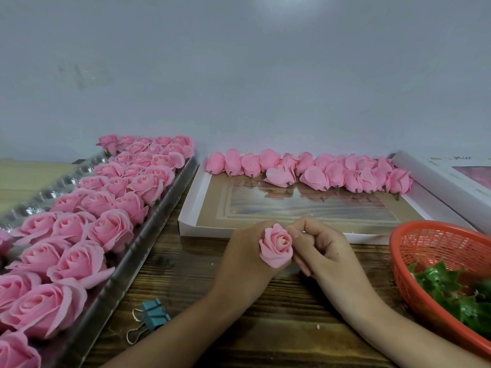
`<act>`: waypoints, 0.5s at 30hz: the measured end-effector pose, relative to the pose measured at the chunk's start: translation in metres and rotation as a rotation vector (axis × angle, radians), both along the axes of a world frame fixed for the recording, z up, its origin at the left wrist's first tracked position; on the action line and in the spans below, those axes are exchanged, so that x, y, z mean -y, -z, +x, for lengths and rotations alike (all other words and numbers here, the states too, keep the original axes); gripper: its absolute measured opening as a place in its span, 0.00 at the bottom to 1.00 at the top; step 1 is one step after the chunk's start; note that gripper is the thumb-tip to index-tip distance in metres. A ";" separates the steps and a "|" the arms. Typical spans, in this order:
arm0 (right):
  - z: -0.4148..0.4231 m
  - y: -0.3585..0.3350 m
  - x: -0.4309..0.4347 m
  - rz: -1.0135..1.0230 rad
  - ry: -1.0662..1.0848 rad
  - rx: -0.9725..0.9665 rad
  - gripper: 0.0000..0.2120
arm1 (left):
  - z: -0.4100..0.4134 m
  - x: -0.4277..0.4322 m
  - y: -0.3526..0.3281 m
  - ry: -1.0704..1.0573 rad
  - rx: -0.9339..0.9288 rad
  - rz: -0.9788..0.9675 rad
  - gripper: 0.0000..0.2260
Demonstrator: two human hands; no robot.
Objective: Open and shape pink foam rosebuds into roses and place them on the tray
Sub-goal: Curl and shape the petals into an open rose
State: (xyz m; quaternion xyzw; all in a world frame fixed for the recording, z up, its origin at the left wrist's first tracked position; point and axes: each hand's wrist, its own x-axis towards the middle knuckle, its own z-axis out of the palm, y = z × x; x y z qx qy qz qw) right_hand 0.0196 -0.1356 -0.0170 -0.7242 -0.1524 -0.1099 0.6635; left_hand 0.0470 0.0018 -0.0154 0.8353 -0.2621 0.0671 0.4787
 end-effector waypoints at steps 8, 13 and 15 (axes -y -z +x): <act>0.002 0.002 0.002 -0.066 0.119 0.097 0.14 | 0.000 0.000 0.002 -0.004 -0.002 0.009 0.03; -0.001 -0.003 0.002 -0.095 0.103 0.204 0.05 | -0.001 0.000 0.002 0.002 -0.075 -0.015 0.05; -0.003 -0.004 0.001 -0.115 0.073 0.219 0.04 | -0.001 0.000 0.002 0.016 -0.151 -0.067 0.06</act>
